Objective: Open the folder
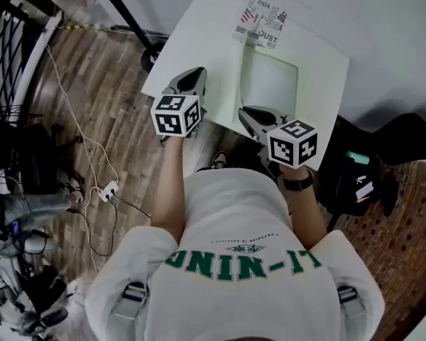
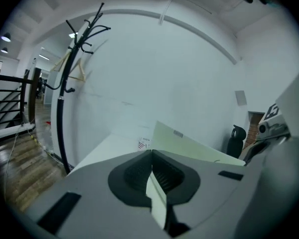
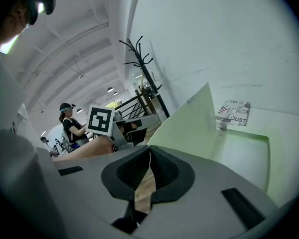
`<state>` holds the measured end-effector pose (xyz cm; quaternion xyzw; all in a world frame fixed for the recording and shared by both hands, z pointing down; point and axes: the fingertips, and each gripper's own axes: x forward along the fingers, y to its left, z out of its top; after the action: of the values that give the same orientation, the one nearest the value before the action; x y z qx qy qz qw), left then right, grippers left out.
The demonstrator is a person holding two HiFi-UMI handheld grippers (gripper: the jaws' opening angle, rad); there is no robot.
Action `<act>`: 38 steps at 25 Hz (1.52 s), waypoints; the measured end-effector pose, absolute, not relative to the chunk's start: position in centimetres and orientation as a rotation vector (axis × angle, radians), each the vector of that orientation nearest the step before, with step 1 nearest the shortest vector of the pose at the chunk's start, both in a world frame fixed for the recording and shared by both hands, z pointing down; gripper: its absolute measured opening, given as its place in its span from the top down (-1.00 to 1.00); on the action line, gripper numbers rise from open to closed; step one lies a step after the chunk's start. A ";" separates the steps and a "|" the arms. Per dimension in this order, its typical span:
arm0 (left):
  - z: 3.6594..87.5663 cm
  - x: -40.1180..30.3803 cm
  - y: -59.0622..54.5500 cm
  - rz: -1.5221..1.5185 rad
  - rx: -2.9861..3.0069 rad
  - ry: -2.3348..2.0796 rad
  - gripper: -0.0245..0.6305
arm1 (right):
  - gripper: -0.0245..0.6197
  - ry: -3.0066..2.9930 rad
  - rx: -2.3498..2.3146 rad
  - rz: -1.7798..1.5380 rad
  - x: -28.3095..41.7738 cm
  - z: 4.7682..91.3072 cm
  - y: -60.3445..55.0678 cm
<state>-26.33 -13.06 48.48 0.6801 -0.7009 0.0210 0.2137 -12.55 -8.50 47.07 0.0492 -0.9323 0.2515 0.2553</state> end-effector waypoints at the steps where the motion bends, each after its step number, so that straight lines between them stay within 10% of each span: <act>1: 48.2 -27.2 -12.2 0.045 1.868 -1.973 0.88 | 0.86 -2.524 0.097 0.674 -13.6 47.3 -8.1; 38: 53.0 -36.9 5.5 -0.013 1.275 -2.283 0.88 | 0.88 -2.023 -0.129 0.582 -33.0 72.9 0.6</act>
<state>-36.89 5.55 53.00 0.4706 -0.8431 -0.0048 0.2602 -33.05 0.60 72.92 -0.0533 -0.8342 0.2399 0.4938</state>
